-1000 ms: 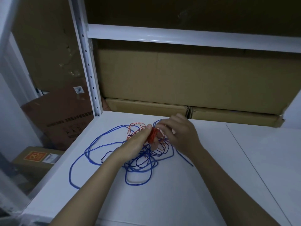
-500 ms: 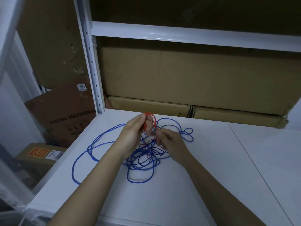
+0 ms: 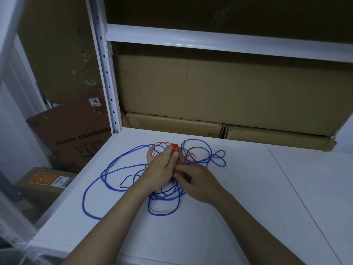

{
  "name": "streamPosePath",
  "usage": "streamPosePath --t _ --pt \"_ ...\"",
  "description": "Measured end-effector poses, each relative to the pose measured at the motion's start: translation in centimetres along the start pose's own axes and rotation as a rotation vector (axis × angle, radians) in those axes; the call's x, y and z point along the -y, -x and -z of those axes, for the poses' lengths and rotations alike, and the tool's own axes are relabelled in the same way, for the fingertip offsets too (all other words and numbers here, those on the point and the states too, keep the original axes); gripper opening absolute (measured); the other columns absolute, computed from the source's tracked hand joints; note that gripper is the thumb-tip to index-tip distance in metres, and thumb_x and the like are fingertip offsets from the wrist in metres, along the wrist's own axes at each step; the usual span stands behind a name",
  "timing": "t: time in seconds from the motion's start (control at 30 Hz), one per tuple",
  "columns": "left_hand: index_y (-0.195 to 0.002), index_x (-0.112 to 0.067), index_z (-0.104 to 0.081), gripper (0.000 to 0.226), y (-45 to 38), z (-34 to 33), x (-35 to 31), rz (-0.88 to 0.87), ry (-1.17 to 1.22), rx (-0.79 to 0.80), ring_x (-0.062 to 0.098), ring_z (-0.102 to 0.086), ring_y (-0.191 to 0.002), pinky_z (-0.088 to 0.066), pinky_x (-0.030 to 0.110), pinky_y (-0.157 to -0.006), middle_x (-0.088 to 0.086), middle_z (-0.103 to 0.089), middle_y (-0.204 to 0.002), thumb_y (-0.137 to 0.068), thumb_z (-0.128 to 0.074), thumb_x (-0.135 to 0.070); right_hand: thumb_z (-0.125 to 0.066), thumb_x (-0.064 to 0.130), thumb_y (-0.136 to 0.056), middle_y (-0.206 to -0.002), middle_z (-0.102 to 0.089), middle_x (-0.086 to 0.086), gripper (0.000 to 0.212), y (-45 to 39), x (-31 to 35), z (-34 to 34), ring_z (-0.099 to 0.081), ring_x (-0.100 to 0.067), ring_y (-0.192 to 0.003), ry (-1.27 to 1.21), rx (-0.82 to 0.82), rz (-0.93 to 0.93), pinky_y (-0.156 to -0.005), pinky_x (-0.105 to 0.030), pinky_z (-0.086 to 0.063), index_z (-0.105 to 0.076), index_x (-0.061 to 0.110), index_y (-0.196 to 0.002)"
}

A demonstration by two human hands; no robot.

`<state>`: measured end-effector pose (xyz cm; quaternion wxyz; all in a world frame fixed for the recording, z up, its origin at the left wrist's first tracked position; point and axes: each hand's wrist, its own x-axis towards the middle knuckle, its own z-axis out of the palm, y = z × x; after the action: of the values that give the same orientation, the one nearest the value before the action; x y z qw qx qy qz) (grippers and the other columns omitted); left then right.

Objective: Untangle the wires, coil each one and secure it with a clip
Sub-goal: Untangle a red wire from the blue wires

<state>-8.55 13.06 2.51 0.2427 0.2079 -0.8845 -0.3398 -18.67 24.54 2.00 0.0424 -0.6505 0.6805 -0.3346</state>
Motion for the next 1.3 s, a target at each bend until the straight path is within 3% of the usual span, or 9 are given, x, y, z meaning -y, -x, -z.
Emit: streamPosePath --t 0.17,0.27,0.43,0.53,0.77,0.9,1.03,1.2,1.3 --pt "-0.085 -0.036 -0.046 0.034 0.3 0.2 0.6 0.07 0.01 0.15 0.001 -0.045 -0.097 -0.013 0.032 -0.109 -0.011 -0.053 -0.075 -0.103 -0.019 -0.046 -0.058 0.025 -0.089 -0.077 -0.069 0.009 0.015 -0.5 -0.9 1.8 -0.055 -0.006 -0.065 0.044 -0.112 -0.034 -0.062 -0.022 -0.047 -0.073 0.023 -0.094" --pt "-0.079 -0.041 -0.056 0.043 0.5 0.6 0.6 0.074 0.085 0.212 0.012 -0.047 -0.089 -0.037 0.031 -0.087 -0.015 -0.054 -0.072 -0.091 -0.026 -0.071 -0.067 0.022 -0.086 -0.079 -0.069 0.012 0.012 -0.8 -1.6 2.4 -0.058 -0.006 -0.07 0.047 -0.185 -0.062 -0.065 -0.022 -0.047 -0.074 0.022 -0.096" --pt "-0.074 -0.012 -0.058 0.042 0.6 1.7 -0.6 0.062 0.392 0.166 0.011 -0.04 -0.058 -0.034 0.02 -0.059 0.005 -0.05 -0.067 -0.098 -0.044 -0.044 -0.075 0.018 -0.081 -0.084 -0.07 0.008 0.009 -1.0 -3.0 2.5 -0.064 -0.007 -0.08 -0.194 -0.295 -0.193 -0.074 -0.024 -0.052 -0.074 0.015 -0.089" --pt "-0.072 -0.009 -0.055 0.039 0.7 2.4 -0.9 0.098 0.476 0.1 0.009 -0.032 -0.052 -0.03 0.015 -0.052 0.0 -0.039 -0.057 -0.1 -0.042 -0.033 -0.073 0.011 -0.083 -0.091 -0.066 0.009 0.013 -0.7 -3.8 1.8 -0.062 -0.008 -0.088 -0.175 -0.364 -0.176 -0.082 -0.028 -0.051 -0.07 0.021 -0.091" --pt "-0.075 -0.005 -0.053 0.037 0.6 2.8 -2.2 0.096 0.606 0.009 0.006 -0.026 -0.046 -0.028 0.014 -0.049 -0.004 -0.03 -0.051 -0.103 -0.037 -0.024 -0.072 0.001 -0.081 -0.097 -0.07 -0.006 0.042 -1.4 -2.7 2.1 -0.071 -0.021 -0.083 -0.735 -0.455 -0.427 -0.076 -0.031 -0.058 -0.058 0.027 -0.111" --pt "-0.073 -0.009 -0.054 0.038 0.3 3.4 -1.8 0.136 0.673 -0.139 0.008 -0.024 -0.047 -0.034 0.015 -0.055 -0.006 -0.028 -0.049 -0.103 -0.037 -0.026 -0.068 0.004 -0.085 -0.08 -0.072 0.001 0.019 -1.1 -3.3 2.5 -0.07 -0.012 -0.071 -0.487 -0.51 -0.426 -0.072 -0.022 -0.054 -0.069 0.022 -0.088" --pt "-0.077 -0.007 -0.052 0.037 0.0 3.9 -1.4 0.167 0.8 -0.223 0.008 -0.022 -0.047 -0.019 0.027 -0.056 -0.01 -0.03 -0.046 -0.104 -0.034 -0.026 -0.066 0.01 -0.088 -0.082 -0.066 0.013 0.013 -0.7 -4.4 3.3 -0.06 0.004 -0.075 -0.122 -0.529 -0.372 -0.073 -0.002 -0.041 -0.072 0.021 -0.087" --pt "-0.075 -0.008 -0.051 0.043 -0.3 3.0 -2.8 0.157 0.986 -0.14 0.009 -0.034 -0.049 -0.032 0.02 -0.058 -0.005 -0.037 -0.05 -0.104 -0.03 -0.032 -0.059 0.006 -0.092 -0.095 -0.068 -0.005 0.016 -0.8 -4.3 1.7 -0.057 -0.01 -0.085 0.078 -0.304 -0.181 -0.078 -0.017 -0.042 -0.073 0.008 -0.1" --pt "-0.086 -0.007 -0.062 0.04 -0.6 2.6 -3.6 0.204 1.263 -0.137 0.007 -0.054 -0.058 -0.043 0.018 -0.07 -0.001 -0.06 -0.064 -0.104 -0.034 -0.029 -0.056 0.008 -0.094 -0.091 -0.061 0.003 0.019 -0.1 -3.8 0.2 -0.053 -0.003 -0.082 -0.013 -0.216 -0.133 -0.076 -0.016 -0.042 -0.072 0.009 -0.105"
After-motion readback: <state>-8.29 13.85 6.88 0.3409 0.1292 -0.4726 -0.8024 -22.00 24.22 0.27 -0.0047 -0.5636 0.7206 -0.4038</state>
